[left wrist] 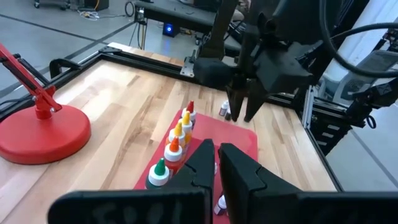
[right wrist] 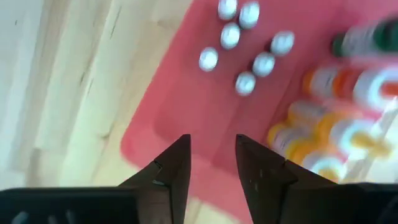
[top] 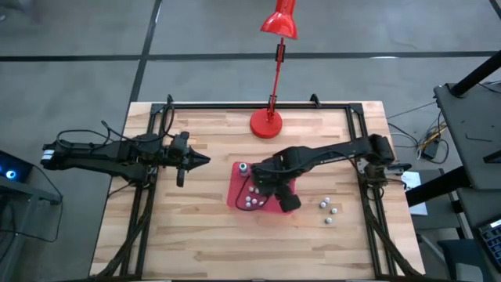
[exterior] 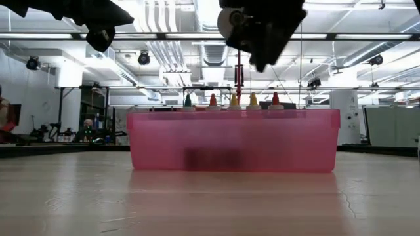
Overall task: Pick & Place food coloring
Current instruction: Put the small red food coloring bottle into the red bin
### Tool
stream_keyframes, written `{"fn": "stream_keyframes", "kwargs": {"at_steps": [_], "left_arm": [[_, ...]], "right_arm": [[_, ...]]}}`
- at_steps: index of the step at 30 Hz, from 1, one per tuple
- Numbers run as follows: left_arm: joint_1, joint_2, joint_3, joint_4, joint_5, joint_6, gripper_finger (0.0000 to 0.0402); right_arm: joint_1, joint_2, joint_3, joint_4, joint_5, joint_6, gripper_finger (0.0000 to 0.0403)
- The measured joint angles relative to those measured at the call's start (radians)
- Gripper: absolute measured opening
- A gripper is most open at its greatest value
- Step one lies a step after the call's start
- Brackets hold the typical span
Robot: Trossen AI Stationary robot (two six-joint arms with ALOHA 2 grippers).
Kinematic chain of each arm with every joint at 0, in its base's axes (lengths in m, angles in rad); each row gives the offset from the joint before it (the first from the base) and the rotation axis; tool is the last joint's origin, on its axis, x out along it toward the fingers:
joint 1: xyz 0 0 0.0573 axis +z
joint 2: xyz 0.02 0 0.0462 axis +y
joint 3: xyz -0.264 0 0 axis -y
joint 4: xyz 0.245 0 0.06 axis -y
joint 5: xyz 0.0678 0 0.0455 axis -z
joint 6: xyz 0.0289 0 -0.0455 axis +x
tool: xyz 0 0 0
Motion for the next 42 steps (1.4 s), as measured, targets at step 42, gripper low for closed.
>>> {"fn": "stream_keyframes", "kwargs": {"at_steps": [42], "left_arm": [[0.000,0.000,0.000,0.011,0.000,-0.013,0.0000]], "right_arm": [[0.176,-0.511,-0.499,-0.041,-0.068,0.513,0.0084]]}}
